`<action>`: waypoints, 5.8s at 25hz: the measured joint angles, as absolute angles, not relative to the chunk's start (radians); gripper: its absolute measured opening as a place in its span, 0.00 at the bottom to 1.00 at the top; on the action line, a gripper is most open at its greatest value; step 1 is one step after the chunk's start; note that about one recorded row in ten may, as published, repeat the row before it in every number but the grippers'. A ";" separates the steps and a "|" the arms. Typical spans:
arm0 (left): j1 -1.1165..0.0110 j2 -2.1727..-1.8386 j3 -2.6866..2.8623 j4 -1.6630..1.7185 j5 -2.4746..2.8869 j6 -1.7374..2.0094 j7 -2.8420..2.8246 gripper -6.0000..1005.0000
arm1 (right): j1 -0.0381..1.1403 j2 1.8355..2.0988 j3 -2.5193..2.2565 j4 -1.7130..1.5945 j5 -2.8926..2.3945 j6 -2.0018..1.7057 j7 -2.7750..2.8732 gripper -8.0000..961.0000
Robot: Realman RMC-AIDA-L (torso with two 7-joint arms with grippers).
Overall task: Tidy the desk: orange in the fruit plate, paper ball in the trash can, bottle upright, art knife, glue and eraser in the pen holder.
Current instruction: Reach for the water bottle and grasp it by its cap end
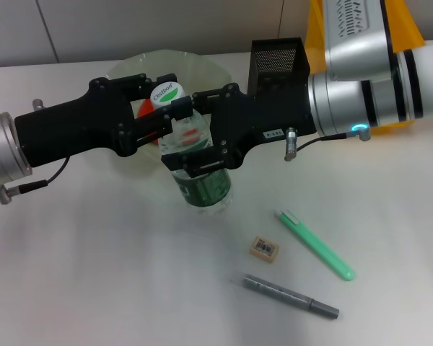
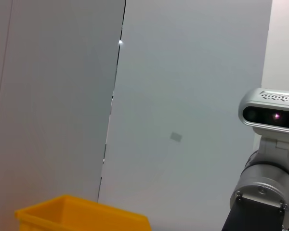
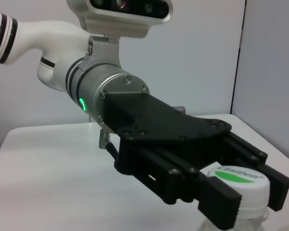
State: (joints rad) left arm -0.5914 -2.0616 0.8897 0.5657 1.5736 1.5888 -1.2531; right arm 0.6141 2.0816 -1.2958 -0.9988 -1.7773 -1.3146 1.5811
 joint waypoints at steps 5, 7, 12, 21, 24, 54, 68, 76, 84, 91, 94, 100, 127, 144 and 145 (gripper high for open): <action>-0.592 -2.062 0.890 0.566 1.580 1.586 -1.256 0.43 | 0.617 2.082 -1.297 -0.996 -1.776 -1.318 1.582 0.77; -0.592 -2.062 0.890 0.566 1.581 1.585 -1.256 0.43 | 0.618 2.082 -1.297 -0.996 -1.776 -1.319 1.585 0.77; -0.593 -2.062 0.890 0.567 1.581 1.584 -1.256 0.43 | 0.618 2.082 -1.298 -0.996 -1.776 -1.316 1.586 0.79; -0.594 -2.060 0.889 0.568 1.581 1.581 -1.256 0.43 | 0.621 2.081 -1.297 -0.996 -1.776 -1.314 1.601 0.79; -0.594 -2.060 0.888 0.568 1.581 1.580 -1.256 0.43 | 0.622 2.080 -1.297 -1.000 -1.778 -1.314 1.616 0.79; -0.602 -2.060 0.888 0.567 1.581 1.567 -1.260 0.43 | 0.612 2.080 -1.299 -1.112 -1.880 -1.337 1.792 0.79; -0.603 -2.060 0.890 0.568 1.583 1.563 -1.268 0.43 | 0.608 2.081 -1.299 -1.142 -1.905 -1.350 1.828 0.79; -0.600 -2.060 0.890 0.568 1.583 1.568 -1.271 0.43 | 0.607 2.082 -1.299 -1.136 -1.905 -1.344 1.804 0.79; -0.596 -2.060 0.891 0.568 1.583 1.569 -1.278 0.43 | 0.607 2.081 -1.308 -1.134 -1.900 -1.341 1.777 0.79; -0.597 -2.060 0.891 0.568 1.583 1.570 -1.282 0.43 | 0.605 2.082 -1.311 -1.132 -1.899 -1.340 1.759 0.77; -0.595 -2.060 0.890 0.568 1.583 1.569 -1.287 0.43 | 0.605 2.083 -1.311 -1.132 -1.898 -1.339 1.758 0.76; -0.590 -2.059 0.879 0.572 1.578 1.586 -1.309 0.44 | 0.606 2.083 -1.312 -1.132 -1.895 -1.340 1.745 0.75; -0.524 -2.045 0.782 0.599 1.573 1.661 -1.454 0.81 | 0.606 2.085 -1.311 -1.104 -1.858 -1.326 1.705 0.38; -0.498 -2.040 0.794 0.595 1.584 1.642 -1.397 0.81 | 0.581 2.083 -1.298 -1.132 -1.857 -1.330 1.701 0.26; -0.498 -2.040 0.795 0.595 1.584 1.642 -1.395 0.81 | 0.577 2.083 -1.298 -1.139 -1.857 -1.332 1.701 0.24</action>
State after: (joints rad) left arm -0.4980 -2.0400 0.7946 0.5951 1.5841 1.6422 -1.3946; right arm 0.5775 2.0831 -1.2979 -1.1387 -1.8571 -1.3316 1.7014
